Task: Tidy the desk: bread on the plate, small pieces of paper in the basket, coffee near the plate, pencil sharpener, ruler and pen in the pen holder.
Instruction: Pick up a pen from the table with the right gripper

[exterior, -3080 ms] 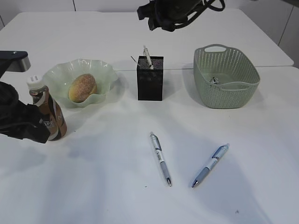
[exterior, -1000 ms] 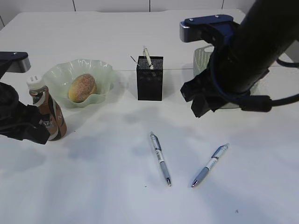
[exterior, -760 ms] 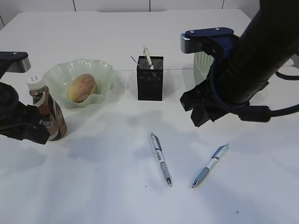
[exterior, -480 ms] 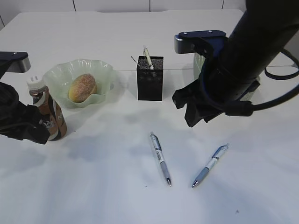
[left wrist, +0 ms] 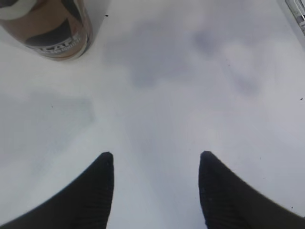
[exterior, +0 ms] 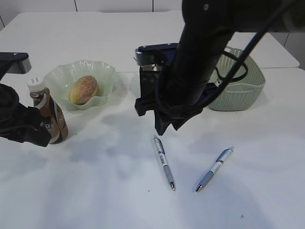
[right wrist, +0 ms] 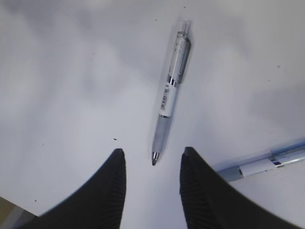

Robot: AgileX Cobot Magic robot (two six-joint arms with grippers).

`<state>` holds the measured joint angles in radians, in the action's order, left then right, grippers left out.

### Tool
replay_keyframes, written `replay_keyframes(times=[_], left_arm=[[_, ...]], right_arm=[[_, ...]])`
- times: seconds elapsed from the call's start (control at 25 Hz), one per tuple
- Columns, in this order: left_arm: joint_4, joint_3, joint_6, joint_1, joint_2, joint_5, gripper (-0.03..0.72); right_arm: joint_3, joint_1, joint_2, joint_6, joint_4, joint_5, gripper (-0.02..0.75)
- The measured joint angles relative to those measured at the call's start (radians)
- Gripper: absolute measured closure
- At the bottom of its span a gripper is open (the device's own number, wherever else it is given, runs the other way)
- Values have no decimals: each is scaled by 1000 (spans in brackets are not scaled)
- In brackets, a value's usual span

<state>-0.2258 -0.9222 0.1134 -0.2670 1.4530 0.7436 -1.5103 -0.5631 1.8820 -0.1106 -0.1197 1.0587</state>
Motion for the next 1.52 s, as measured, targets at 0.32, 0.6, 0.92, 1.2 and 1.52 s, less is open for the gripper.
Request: replay_keyframes(times=[0.32,0.6,0.92,1.2,1.52], left_arm=[[0,0,0,0,0,-1,288],[0,0,0,0,0,-1,288],[0,0,0,0,0,-1,288],[-2,0,0,0,0,-1,288],[-2,0,0,0,0,-2,288]], right_arm=[[-142,-11,159,-51,16,87,424],[-244,-11,263,-79,20,115,424],[-277,30,335,-97,20,119,425],[-277,63,336,-93,24,121,425],[-278,63,370,-91,24,112,425]])
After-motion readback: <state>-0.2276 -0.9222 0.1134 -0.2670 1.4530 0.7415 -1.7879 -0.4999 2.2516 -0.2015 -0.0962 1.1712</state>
